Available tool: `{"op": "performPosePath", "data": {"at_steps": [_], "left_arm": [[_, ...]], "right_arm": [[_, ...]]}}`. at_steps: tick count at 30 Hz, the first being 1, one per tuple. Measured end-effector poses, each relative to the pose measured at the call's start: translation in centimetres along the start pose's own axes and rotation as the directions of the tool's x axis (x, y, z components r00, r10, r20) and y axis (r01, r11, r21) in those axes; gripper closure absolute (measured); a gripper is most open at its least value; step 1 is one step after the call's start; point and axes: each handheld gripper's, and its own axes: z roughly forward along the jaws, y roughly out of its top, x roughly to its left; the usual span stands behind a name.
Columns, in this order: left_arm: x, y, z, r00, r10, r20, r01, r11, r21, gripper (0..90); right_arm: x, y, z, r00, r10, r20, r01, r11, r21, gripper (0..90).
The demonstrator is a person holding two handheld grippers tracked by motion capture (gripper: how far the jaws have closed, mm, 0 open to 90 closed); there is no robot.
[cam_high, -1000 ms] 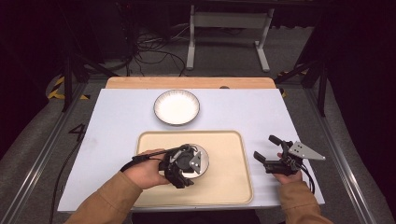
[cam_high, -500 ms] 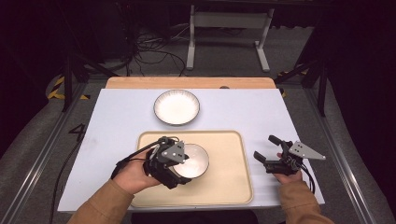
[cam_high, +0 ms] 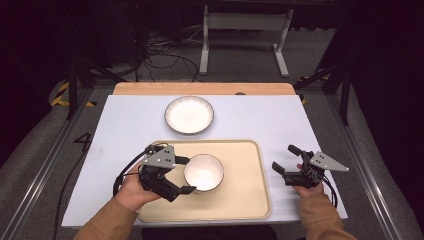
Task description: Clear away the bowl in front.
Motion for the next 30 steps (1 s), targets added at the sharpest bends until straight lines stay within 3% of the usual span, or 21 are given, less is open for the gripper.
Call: {"op": "performPosePath", "data": {"at_steps": [4, 7, 12, 17, 18, 24, 28, 29, 30], "left_arm": [[0.2, -0.8, -0.4, 0.9996, -0.011, -0.025, 0.01, 0.9986, -0.053, 13.3], [0.3, -1.5, -0.9, 0.9984, -0.026, -0.051, 0.02, 0.9931, -0.116, 12.2], [0.6, -2.7, -1.9, 0.9916, -0.045, -0.121, 0.019, 0.9771, -0.212, 9.7], [1.0, -3.9, -3.2, 0.9832, -0.108, -0.147, 0.06, 0.9535, -0.295, 8.6], [1.1, -4.1, -3.4, 0.9822, -0.105, -0.156, 0.055, 0.9532, -0.297, 8.5], [1.6, -5.8, -4.1, 0.9681, -0.162, -0.191, 0.088, 0.9338, -0.347, 7.8], [2.2, -7.4, -4.6, 0.9528, -0.219, -0.21, 0.124, 0.9136, -0.387, 7.3], [2.4, -7.7, -4.7, 0.9496, -0.225, -0.218, 0.127, 0.9122, -0.389, 6.9], [2.5, -8.0, -4.8, 0.9463, -0.245, -0.212, 0.144, 0.905, -0.4, 6.4]], "right_arm": [[0.0, 0.0, 0.0, 1.0, 0.003, 0.001, -0.003, 1.0, 0.0, 2.7], [0.0, 0.0, 0.0, 1.0, 0.003, 0.002, -0.003, 1.0, -0.001, 2.7], [0.0, 0.0, -0.1, 1.0, 0.002, 0.004, -0.002, 1.0, -0.006, 2.7], [0.0, 0.0, -0.1, 1.0, 0.005, 0.008, -0.005, 1.0, -0.013, 2.1], [0.0, 0.0, -0.2, 0.9999, 0.006, 0.009, -0.005, 1.0, -0.016, 2.1], [0.0, 0.0, -0.3, 0.9999, -0.001, 0.013, 0.002, 0.999, -0.033, 1.6], [0.0, 0.1, -0.4, 1.0, 0.0, 0.01, 0.001, 0.999, -0.04, 1.5], [0.0, 0.1, -0.4, 0.9999, 0.001, 0.01, 0.0, 0.999, -0.043, 1.4], [0.0, 0.1, -0.4, 1.0, 0.001, 0.009, -0.001, 0.999, -0.044, 1.4]]}}
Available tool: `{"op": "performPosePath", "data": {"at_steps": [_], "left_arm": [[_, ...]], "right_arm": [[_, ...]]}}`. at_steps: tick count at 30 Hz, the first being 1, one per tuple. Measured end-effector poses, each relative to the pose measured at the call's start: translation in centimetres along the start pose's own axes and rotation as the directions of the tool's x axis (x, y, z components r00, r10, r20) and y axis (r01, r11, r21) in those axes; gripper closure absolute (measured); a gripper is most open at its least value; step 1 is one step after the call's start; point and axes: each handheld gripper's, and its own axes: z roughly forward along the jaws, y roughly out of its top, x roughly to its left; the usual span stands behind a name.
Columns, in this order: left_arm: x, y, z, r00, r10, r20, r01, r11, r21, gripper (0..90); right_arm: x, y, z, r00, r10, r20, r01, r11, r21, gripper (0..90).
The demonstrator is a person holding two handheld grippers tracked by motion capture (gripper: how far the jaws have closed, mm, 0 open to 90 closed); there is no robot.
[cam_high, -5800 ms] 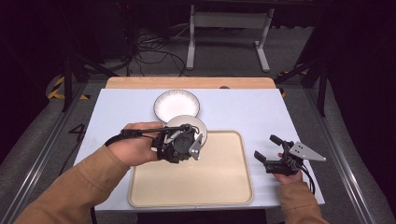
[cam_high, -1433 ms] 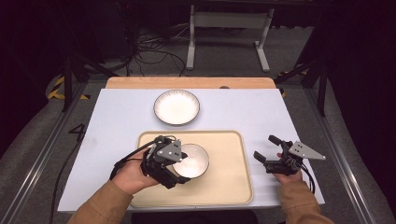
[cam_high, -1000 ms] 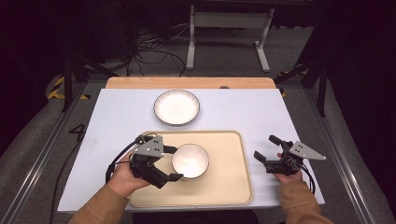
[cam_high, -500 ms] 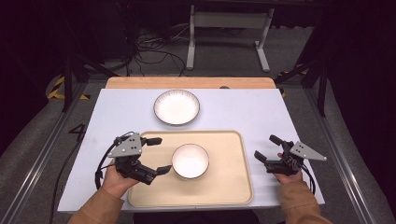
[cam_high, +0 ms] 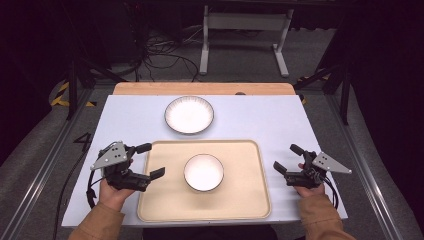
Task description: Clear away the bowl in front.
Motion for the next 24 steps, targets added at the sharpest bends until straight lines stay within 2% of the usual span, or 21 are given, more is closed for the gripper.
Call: {"op": "performPosePath", "data": {"at_steps": [3, 7, 14, 24], "left_arm": [[0.8, -1.0, -0.5, 0.9994, -0.028, -0.021, 0.028, 0.9994, -0.019, 5.1], [1.4, -2.0, -0.7, 0.9982, -0.03, -0.051, 0.029, 0.9995, -0.011, 3.9], [1.8, -3.3, -0.7, 0.9975, -0.031, -0.064, 0.03, 0.9995, -0.009, 2.7], [2.5, -4.7, -0.5, 0.994, -0.074, -0.081, 0.075, 0.9971, 0.008, 2.0]], "right_arm": [[0.0, 0.0, 0.0, 1.0, 0.0, -0.002, 0.0, 1.0, -0.001, 1.4], [0.0, 0.0, 0.0, 1.0, 0.001, -0.004, -0.001, 1.0, -0.004, 1.4], [0.0, 0.0, -0.1, 1.0, 0.001, -0.007, -0.001, 1.0, -0.007, 1.3], [0.0, 0.1, -0.1, 0.9999, 0.005, -0.011, -0.005, 1.0, -0.011, 1.3]]}}
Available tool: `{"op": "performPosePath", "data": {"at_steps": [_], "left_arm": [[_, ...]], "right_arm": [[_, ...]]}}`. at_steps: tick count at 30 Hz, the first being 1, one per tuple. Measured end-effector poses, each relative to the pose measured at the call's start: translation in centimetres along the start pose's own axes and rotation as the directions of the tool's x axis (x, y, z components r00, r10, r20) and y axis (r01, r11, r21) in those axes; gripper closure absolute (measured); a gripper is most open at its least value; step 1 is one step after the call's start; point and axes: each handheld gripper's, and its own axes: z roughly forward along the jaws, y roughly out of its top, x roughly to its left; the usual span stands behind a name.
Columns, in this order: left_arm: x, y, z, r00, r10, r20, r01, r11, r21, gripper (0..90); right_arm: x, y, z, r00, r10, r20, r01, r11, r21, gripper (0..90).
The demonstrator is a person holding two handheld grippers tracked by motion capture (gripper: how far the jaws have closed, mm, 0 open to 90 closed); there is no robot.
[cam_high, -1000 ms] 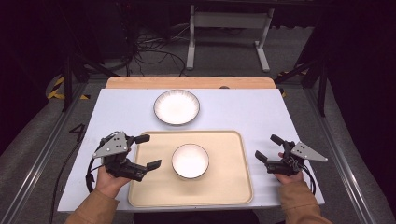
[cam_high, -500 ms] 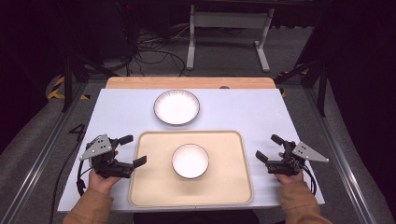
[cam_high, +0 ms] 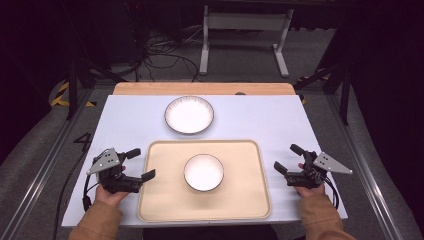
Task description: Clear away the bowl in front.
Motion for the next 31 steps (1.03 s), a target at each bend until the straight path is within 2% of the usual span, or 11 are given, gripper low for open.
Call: {"op": "performPosePath", "data": {"at_steps": [4, 11, 13, 20, 31], "left_arm": [[0.4, -0.5, 0.0, 0.9999, -0.015, -0.005, 0.015, 0.9998, 0.009, 1.9], [0.4, -0.8, 0.4, 1.0, 0.0, 0.001, 0.0, 0.9977, 0.068, 2.1], [0.3, -1.0, 0.5, 1.0, -0.007, 0.005, 0.007, 0.9972, 0.074, 1.6], [0.4, -1.4, 0.5, 0.9991, -0.042, 0.003, 0.041, 0.9976, 0.055, 1.3], [0.3, -1.4, 0.5, 0.9993, -0.039, 0.0, 0.039, 0.9979, 0.052, 1.4]], "right_arm": [[0.0, 0.0, 0.0, 1.0, 0.002, 0.0, -0.002, 1.0, -0.001, 1.3], [0.0, 0.0, 0.0, 1.0, 0.003, -0.001, -0.003, 1.0, -0.002, 1.3], [0.0, 0.0, 0.0, 1.0, 0.004, -0.001, -0.004, 1.0, -0.001, 1.3], [0.0, 0.0, 0.0, 1.0, 0.007, -0.006, -0.007, 1.0, -0.004, 1.3], [0.0, 0.0, 0.0, 1.0, 0.006, -0.005, -0.006, 1.0, -0.005, 1.3]]}}
